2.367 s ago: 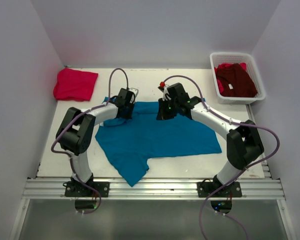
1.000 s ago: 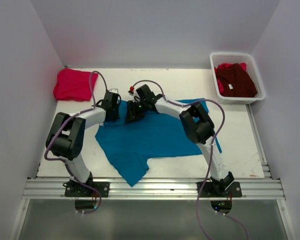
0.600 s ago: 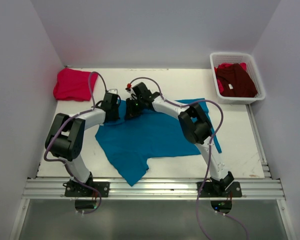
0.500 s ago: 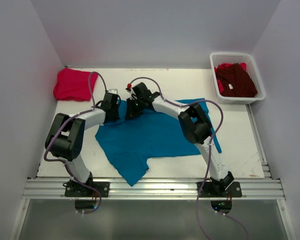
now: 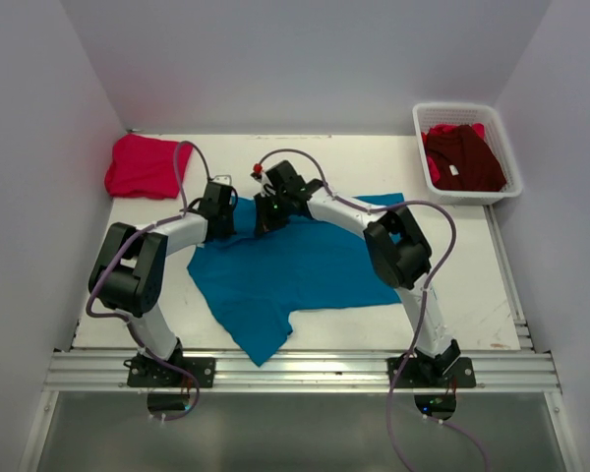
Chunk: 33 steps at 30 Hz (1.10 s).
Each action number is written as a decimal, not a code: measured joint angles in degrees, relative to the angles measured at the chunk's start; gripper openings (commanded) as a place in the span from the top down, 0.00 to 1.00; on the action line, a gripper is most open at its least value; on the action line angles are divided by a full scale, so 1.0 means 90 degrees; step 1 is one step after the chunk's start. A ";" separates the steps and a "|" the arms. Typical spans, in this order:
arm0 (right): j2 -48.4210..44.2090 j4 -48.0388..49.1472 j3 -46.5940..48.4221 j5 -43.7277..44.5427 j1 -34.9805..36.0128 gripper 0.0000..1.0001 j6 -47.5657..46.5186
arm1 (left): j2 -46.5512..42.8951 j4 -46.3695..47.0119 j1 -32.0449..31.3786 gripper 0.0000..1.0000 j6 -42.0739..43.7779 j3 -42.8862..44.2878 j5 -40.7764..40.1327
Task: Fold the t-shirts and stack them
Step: Fold the tshirt
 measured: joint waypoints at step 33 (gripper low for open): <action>-0.1299 0.0121 -0.0617 -0.0206 0.0034 0.29 -0.0712 | 0.0000 0.0039 -0.0034 1.00 -0.0087 0.0000 0.0136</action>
